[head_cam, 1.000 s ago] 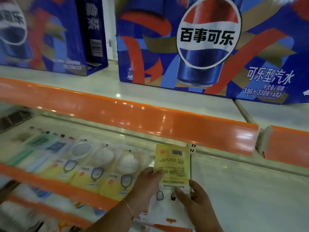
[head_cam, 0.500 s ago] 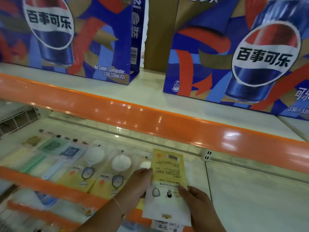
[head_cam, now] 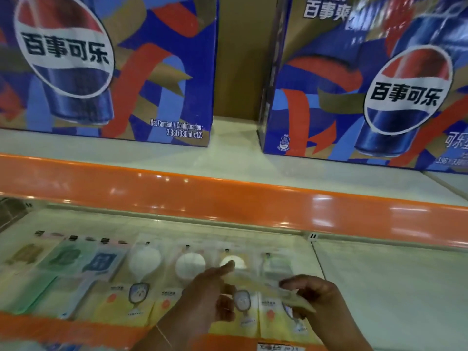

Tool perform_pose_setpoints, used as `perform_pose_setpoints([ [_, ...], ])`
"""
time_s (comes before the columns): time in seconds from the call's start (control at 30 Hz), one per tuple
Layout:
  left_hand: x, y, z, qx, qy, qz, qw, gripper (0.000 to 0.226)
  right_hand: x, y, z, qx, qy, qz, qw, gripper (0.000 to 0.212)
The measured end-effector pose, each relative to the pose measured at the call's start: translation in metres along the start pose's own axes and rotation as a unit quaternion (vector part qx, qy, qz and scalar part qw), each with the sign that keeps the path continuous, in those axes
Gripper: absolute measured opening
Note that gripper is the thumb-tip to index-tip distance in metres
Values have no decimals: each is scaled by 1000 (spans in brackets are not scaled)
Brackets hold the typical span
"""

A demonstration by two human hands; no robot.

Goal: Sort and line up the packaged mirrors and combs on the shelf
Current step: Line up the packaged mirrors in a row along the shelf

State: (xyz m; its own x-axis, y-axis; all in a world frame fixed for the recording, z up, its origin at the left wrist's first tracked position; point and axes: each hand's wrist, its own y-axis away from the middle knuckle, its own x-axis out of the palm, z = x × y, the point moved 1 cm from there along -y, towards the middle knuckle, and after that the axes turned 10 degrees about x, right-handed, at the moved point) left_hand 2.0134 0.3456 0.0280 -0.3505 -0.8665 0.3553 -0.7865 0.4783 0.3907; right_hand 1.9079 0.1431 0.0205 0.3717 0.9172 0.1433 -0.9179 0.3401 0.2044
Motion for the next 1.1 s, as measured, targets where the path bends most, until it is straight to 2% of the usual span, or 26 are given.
perform_pose_setpoints([
  [0.07,2,2,1,-16,8,82,996,65,-2,-6,-9,-67,-25,17,997,48],
  [0.1,5,5,1,-27,9,94,995,66,-1,-8,-12,-96,-18,17,995,52],
  [0.23,14,7,4,-12,-69,104,992,26,-6,-13,-25,-147,22,-24,989,41],
  [0.33,13,9,11,28,-102,82,991,16,-3,-6,-26,-155,52,-54,985,38],
  [0.4,13,8,18,39,-105,71,991,15,-1,0,-27,-127,83,-101,983,21],
  [0.43,12,4,23,43,-115,63,990,15,0,1,-29,-83,87,-116,986,17],
  [0.5,11,-5,34,58,-135,33,989,16,2,6,-33,17,36,-137,990,24],
  [0.57,11,-10,42,70,-154,10,986,18,8,12,-33,73,6,-117,990,23],
  [0.6,12,-13,46,76,-160,1,984,17,11,14,-34,76,37,-97,992,29],
  [0.67,15,-15,51,85,-164,-2,983,17,12,14,-39,81,130,-77,985,56],
  [0.73,18,-18,56,85,-169,7,982,17,12,13,-41,99,147,-83,981,68],
  [0.9,17,-25,57,74,-174,50,981,22,6,14,-45,86,145,-113,979,64],
  [1.03,19,-27,56,62,-193,75,976,17,4,12,-45,79,136,-114,981,40],
  [1.1,20,-28,55,82,-228,82,967,18,0,10,-44,74,132,-124,981,34],
])
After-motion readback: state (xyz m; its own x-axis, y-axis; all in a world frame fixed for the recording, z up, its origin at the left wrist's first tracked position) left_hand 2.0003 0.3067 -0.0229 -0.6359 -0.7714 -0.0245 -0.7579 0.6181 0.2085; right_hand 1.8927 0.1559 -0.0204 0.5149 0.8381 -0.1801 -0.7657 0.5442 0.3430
